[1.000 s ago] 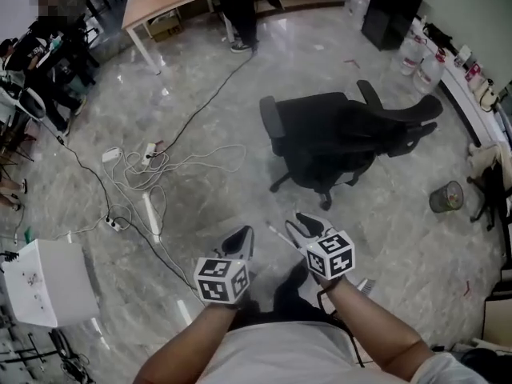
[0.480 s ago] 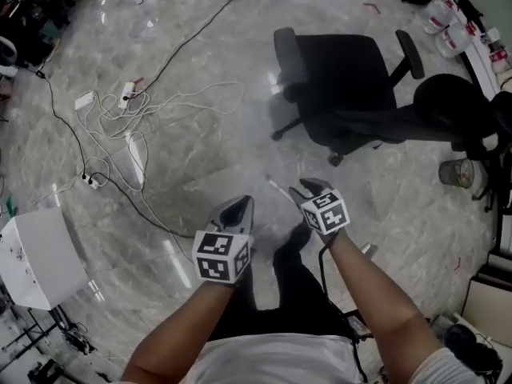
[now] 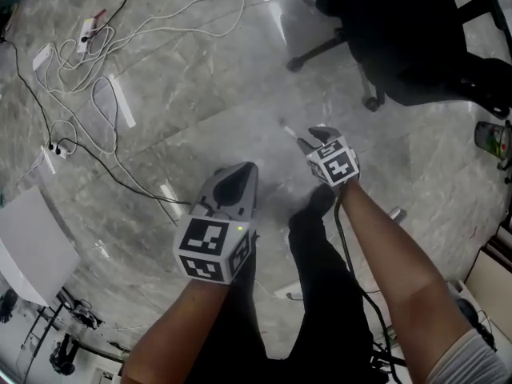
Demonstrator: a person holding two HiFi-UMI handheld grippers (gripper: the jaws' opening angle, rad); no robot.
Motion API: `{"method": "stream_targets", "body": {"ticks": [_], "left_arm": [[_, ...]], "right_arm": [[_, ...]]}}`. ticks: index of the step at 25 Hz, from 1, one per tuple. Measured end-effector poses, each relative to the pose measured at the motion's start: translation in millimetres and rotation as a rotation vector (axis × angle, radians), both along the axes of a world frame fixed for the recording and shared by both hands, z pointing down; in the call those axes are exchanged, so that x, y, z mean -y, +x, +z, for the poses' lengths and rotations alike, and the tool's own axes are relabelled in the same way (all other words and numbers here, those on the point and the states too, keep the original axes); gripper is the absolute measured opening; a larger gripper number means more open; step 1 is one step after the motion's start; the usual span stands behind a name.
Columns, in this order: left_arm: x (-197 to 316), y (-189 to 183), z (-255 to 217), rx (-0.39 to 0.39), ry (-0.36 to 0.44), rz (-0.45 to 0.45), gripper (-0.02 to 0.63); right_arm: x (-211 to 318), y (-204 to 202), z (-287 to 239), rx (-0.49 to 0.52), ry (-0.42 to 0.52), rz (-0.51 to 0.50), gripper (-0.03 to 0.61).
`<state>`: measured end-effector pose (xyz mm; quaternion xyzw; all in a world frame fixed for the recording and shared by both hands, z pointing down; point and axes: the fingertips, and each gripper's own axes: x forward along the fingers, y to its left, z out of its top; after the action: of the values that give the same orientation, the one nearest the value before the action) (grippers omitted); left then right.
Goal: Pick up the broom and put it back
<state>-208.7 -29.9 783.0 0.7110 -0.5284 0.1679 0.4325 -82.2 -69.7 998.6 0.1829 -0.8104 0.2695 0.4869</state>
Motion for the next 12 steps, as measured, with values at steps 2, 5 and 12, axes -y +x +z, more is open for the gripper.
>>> {"method": "stream_targets", "body": {"ticks": [2,5,12], "left_arm": [[-6,-5,45,-0.009,-0.012,0.012,0.007],[-10,-11,101,-0.018,-0.015,0.054,0.006],[-15,-20,203,-0.044,-0.022,0.083,0.008]], "right_arm": [[-11,-5,62,-0.016,-0.042,0.000,0.132],[-22,-11,145,-0.059,-0.078,-0.030,0.132],[-42,-15,294,-0.199,-0.060,-0.213,0.132]]}}
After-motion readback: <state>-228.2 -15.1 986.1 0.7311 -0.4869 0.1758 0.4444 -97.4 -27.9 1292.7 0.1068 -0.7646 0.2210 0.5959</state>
